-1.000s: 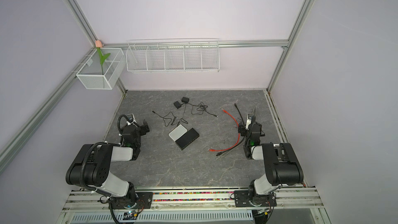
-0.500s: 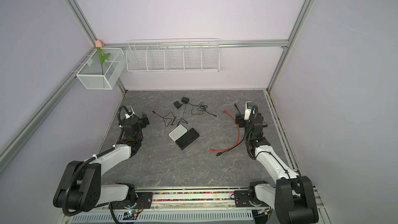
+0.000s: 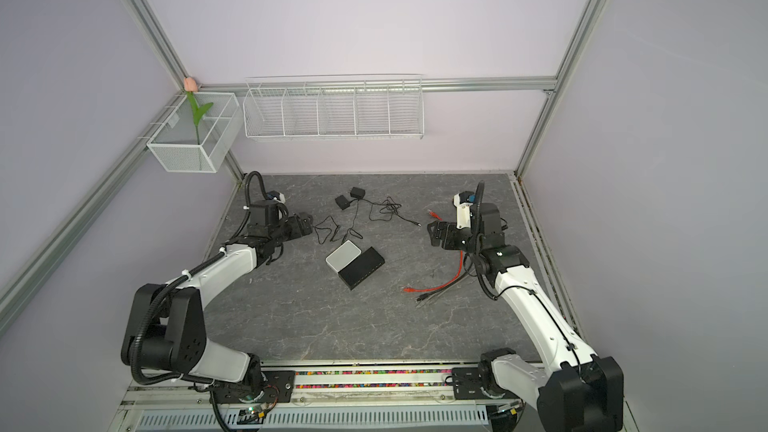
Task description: Insert the plug into the switch port
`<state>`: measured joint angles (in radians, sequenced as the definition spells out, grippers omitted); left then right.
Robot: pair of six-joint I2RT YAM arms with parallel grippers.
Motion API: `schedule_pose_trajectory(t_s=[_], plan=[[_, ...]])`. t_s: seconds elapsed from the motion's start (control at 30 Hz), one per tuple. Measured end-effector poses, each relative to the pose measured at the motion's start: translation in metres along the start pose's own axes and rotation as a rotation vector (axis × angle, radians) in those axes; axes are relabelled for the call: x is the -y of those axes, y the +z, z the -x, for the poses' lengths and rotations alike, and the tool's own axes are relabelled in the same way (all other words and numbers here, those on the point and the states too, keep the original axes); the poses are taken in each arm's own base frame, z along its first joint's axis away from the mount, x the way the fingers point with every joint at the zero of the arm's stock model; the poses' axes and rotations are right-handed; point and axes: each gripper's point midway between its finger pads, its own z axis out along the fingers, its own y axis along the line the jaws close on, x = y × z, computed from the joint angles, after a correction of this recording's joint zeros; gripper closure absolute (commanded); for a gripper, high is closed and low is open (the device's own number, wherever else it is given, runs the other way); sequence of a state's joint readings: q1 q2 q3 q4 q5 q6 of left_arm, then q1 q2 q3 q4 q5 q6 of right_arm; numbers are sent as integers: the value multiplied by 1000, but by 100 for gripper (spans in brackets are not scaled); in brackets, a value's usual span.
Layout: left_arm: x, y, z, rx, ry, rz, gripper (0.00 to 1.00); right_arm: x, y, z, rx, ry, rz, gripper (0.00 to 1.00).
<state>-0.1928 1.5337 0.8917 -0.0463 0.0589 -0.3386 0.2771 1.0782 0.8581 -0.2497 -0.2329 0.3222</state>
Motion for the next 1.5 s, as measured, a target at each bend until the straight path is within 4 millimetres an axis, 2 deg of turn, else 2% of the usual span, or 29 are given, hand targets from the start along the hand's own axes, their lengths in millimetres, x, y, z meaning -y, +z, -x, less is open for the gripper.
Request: schedule_pose_trajectory(t_s=[0.07,0.13,0.3,0.4,0.57,0.7,0.83,1.07,1.33,1.43,1.5], plan=[[1,11,-13,-48,-22,-20,5,-30,-9,-17,15,-53,113,0],[2,20,-25,-91,-40,-39,6,-50,-21,-35,17,-99,192,4],[2,37,-49,-168,-81,-64,10,-67,-35,-39,11,-149,263,9],[2,44,-59,-204,-101,-73,14,-70,-36,-43,-6,-151,286,7],[5,51,-63,-221,-120,-91,22,-69,-36,-46,-18,-142,283,0],[11,57,-61,-224,-124,-107,31,-68,-36,-47,-27,-136,280,4],[17,60,-50,-209,-116,-123,41,-68,-35,-49,-32,-131,276,8],[23,64,-32,-179,-97,-131,64,-67,-35,-50,-39,-128,272,12],[27,73,-37,-209,-55,-129,73,-67,-39,-50,-33,-127,274,16],[28,73,-42,-228,-43,-127,87,-68,-41,-48,-24,-127,276,20],[29,73,-43,-244,-39,-128,100,-68,-43,-47,-16,-127,274,25]])
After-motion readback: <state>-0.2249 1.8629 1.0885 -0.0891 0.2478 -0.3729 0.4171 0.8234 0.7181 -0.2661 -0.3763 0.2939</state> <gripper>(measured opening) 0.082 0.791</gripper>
